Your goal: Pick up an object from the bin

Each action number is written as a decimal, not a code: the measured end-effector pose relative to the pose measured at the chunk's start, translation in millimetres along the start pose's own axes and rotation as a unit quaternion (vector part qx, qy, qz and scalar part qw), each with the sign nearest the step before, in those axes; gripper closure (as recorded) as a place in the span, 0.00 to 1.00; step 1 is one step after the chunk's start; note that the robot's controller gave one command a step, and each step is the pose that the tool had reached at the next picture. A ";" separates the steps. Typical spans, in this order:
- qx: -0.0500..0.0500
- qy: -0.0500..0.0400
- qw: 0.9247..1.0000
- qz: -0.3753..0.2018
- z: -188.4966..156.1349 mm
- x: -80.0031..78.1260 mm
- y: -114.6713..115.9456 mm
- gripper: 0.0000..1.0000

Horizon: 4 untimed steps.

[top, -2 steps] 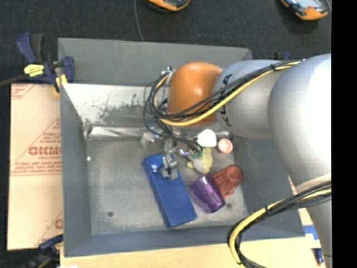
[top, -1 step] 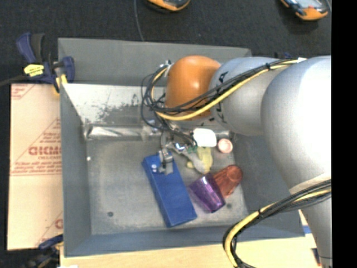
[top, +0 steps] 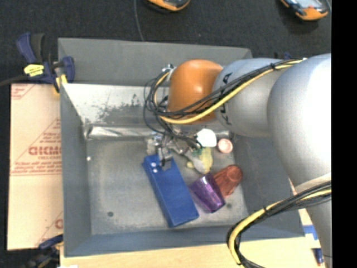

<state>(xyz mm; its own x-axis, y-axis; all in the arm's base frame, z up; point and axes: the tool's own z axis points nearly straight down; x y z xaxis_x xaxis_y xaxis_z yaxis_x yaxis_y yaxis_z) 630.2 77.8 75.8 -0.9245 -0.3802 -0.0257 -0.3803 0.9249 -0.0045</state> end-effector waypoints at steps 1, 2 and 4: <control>0.000 0.000 1.000 0.000 0.0 0.0 0.0 1.00; -0.001 0.004 1.000 0.001 -40.7 1.8 0.3 1.00; 0.000 0.003 1.000 0.003 -113.4 -0.6 -1.1 1.00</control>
Offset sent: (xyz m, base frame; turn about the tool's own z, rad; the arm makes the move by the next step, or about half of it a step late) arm 0.0001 0.0000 0.1158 0.0007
